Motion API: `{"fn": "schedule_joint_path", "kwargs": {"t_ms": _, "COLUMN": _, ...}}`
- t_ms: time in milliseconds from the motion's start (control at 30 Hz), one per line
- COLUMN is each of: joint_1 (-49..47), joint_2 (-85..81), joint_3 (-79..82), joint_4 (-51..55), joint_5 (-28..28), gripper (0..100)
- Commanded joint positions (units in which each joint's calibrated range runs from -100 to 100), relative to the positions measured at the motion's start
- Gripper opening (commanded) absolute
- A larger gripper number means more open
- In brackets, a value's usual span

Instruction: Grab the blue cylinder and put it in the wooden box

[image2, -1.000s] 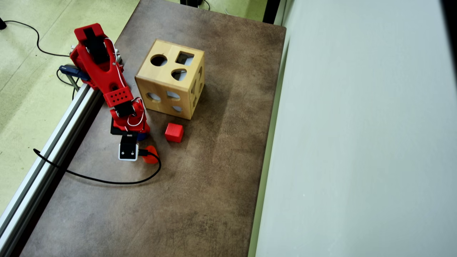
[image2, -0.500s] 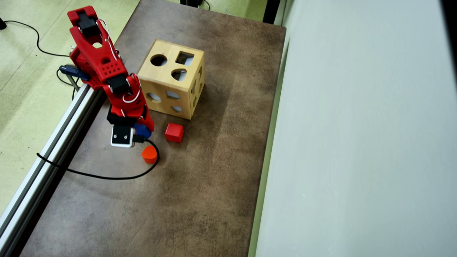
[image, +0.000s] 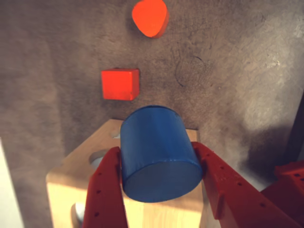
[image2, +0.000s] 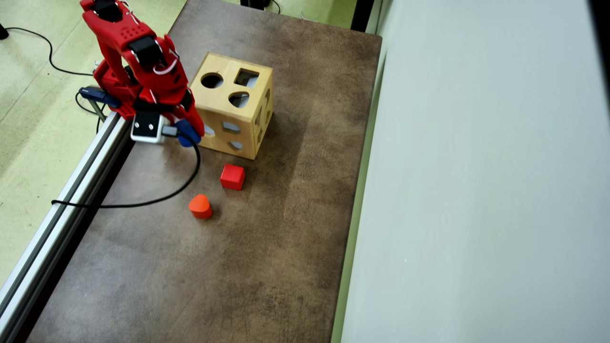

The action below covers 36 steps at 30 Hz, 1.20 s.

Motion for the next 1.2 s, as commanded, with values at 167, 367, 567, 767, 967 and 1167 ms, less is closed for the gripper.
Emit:
{"fn": "schedule_joint_path", "kwargs": {"t_ms": 167, "joint_1": -2.89, "joint_2": -8.25, "joint_3": -0.38, "joint_4": 3.60, "joint_5": -1.51, "gripper": 2}}
{"fn": "schedule_joint_path", "kwargs": {"t_ms": 367, "joint_1": -9.50, "joint_2": -9.53, "joint_3": -1.01, "joint_4": 6.41, "joint_5": -4.35, "gripper": 2}}
{"fn": "schedule_joint_path", "kwargs": {"t_ms": 567, "joint_1": -17.37, "joint_2": -10.21, "joint_3": -0.38, "joint_4": 6.41, "joint_5": -6.54, "gripper": 2}}
{"fn": "schedule_joint_path", "kwargs": {"t_ms": 767, "joint_1": -23.47, "joint_2": -9.70, "joint_3": -0.38, "joint_4": 6.41, "joint_5": -8.30, "gripper": 2}}
{"fn": "schedule_joint_path", "kwargs": {"t_ms": 967, "joint_1": -28.82, "joint_2": -9.61, "joint_3": -0.38, "joint_4": 6.49, "joint_5": -10.45, "gripper": 2}}
{"fn": "schedule_joint_path", "kwargs": {"t_ms": 1167, "joint_1": -32.75, "joint_2": -9.44, "joint_3": -0.20, "joint_4": 6.57, "joint_5": -12.21, "gripper": 2}}
